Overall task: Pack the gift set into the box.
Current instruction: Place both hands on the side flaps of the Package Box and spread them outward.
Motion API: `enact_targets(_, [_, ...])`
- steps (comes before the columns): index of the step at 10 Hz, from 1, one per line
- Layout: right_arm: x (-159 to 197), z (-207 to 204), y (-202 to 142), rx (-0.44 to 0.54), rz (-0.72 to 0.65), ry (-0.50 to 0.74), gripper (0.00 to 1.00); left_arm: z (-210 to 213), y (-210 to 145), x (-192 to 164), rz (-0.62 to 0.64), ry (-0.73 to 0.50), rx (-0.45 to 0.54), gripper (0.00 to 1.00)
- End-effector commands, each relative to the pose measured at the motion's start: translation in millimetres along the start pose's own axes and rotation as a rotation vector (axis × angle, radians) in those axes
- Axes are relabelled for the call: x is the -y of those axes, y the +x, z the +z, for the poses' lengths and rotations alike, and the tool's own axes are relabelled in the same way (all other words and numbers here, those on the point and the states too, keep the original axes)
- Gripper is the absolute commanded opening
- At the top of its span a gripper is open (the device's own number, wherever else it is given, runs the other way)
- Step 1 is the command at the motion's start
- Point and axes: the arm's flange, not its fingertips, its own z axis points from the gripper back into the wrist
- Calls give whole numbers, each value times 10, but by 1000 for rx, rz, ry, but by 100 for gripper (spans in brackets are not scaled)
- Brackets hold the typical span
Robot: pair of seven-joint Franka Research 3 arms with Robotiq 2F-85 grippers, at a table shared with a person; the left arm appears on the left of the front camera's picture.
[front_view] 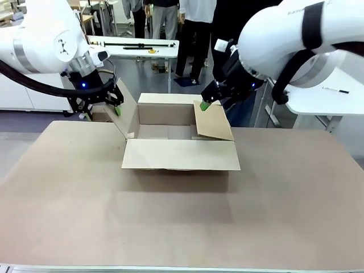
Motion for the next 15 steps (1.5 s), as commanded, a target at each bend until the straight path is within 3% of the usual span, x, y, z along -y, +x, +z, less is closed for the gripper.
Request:
enact_targets(1, [-247,-103,-71,-168,-9,-227,100,12,4,8,10,17,8,100])
enact_targets(2, [-487,-413,176,-279,-24,-312,100,12,4,8,10,17,8,100])
enact_targets(3, [-632,-716,511,-328,-20,-234,100,12,4,8,10,17,8,100])
enact_targets(5, [-632,-988,775,-292,-209,-397,100,12,4,8,10,17,8,100])
enact_targets(8, [-572,-1335,956,-266,-290,-660,100,12,4,8,10,17,8,100])
enact_targets(11, [-288,-1733,1086,-300,-312,-648,100,12,4,8,10,17,8,100])
enact_targets(12, [-209,-1782,1075,-300,-344,-706,100,12,4,8,10,17,8,100])
enact_targets(13, [-153,-1788,1043,-301,-372,-779,100,12,4,8,10,17,8,100])
enact_targets(15, [-161,-1597,998,-258,-390,-796,100,12,4,8,10,17,8,100])
